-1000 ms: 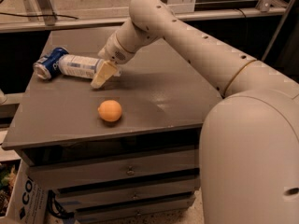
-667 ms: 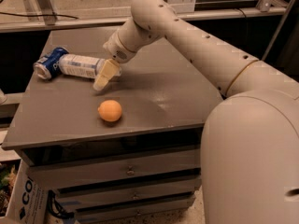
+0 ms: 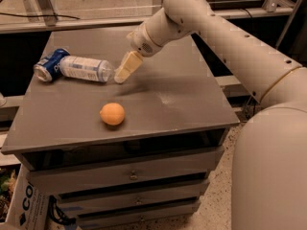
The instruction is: Move blue plastic bottle near pepsi can
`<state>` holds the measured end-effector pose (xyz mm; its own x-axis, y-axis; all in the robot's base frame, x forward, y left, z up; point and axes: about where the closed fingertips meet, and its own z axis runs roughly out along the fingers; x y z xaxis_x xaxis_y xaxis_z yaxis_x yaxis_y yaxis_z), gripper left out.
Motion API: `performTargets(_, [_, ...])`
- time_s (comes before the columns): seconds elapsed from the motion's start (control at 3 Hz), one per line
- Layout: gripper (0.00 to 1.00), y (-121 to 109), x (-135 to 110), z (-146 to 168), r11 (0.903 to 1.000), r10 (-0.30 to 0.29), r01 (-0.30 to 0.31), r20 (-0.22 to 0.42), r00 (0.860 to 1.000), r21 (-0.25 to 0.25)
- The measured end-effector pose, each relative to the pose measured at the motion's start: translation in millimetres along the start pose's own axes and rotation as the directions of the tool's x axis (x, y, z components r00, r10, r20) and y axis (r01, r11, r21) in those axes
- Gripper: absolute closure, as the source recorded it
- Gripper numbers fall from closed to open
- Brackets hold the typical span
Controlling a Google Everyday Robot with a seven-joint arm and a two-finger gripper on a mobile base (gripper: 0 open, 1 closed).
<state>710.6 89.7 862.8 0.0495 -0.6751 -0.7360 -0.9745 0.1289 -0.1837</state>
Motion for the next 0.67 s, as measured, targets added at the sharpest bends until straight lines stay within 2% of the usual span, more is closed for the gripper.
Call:
performTargets(0.33, [0.0,-10,18,-42,0.9976,0.03,-0.031,0.02,0.999,0.062])
performTargets(0.67, [0.0,-15,42,-80,0.9892,0.08,-0.084,0.04,0.996,0.12])
